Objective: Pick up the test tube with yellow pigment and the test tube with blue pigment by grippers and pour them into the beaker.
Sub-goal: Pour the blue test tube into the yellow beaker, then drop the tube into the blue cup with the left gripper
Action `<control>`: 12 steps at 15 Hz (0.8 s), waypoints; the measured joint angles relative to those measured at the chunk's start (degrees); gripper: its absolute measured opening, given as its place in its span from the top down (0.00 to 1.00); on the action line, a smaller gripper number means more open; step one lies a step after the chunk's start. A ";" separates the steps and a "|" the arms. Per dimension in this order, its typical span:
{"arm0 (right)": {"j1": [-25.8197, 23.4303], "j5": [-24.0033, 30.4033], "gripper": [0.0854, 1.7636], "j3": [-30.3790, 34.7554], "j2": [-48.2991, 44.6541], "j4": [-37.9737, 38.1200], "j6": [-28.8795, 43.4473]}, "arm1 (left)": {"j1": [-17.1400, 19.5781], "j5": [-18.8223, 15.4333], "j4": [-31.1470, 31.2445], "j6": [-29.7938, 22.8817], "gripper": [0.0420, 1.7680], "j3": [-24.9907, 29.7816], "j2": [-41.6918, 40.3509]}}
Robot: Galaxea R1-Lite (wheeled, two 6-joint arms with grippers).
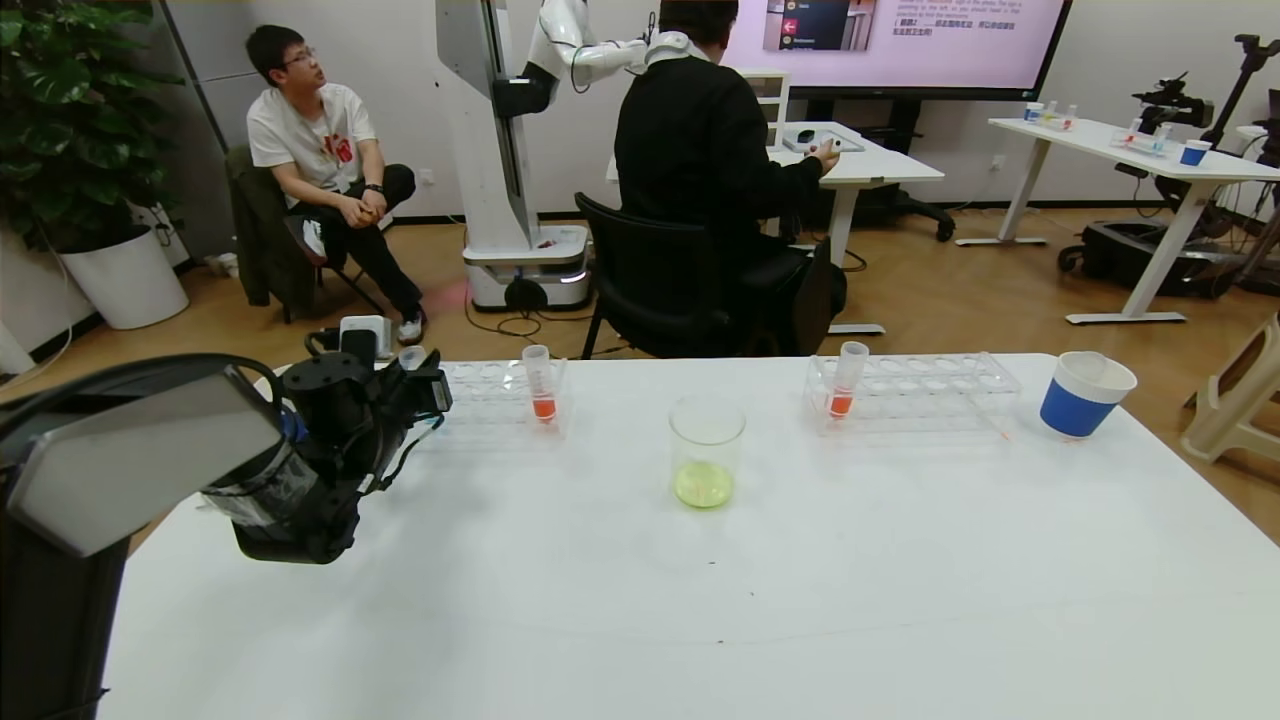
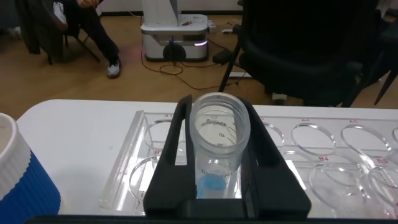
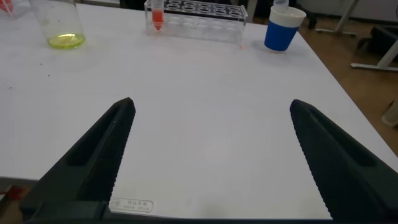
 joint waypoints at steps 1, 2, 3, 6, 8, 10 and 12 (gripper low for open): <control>-0.01 -0.01 0.02 0.00 0.00 0.02 0.01 | 0.06 -0.02 0.05 -0.02 0.81 0.09 -0.09; 0.00 0.00 0.02 0.00 0.00 0.02 0.01 | -0.02 0.00 0.07 -0.02 0.68 0.12 -0.20; -0.06 0.00 0.02 0.02 0.00 0.05 0.01 | -0.07 0.05 0.11 -0.02 0.72 0.12 -0.30; 0.00 0.00 0.02 0.00 0.00 0.02 0.01 | -0.79 0.09 2.80 0.02 0.72 -0.46 -2.24; 0.00 0.00 0.02 0.00 0.00 0.02 0.01 | -1.27 0.16 8.79 0.09 0.72 -1.67 -5.28; -0.01 0.00 0.02 0.00 0.00 0.02 0.01 | -1.57 0.16 15.48 0.13 0.72 -3.77 -9.07; 0.00 0.00 0.02 0.00 0.00 0.02 0.01 | -1.88 0.05 21.55 0.02 0.72 -5.64 -12.69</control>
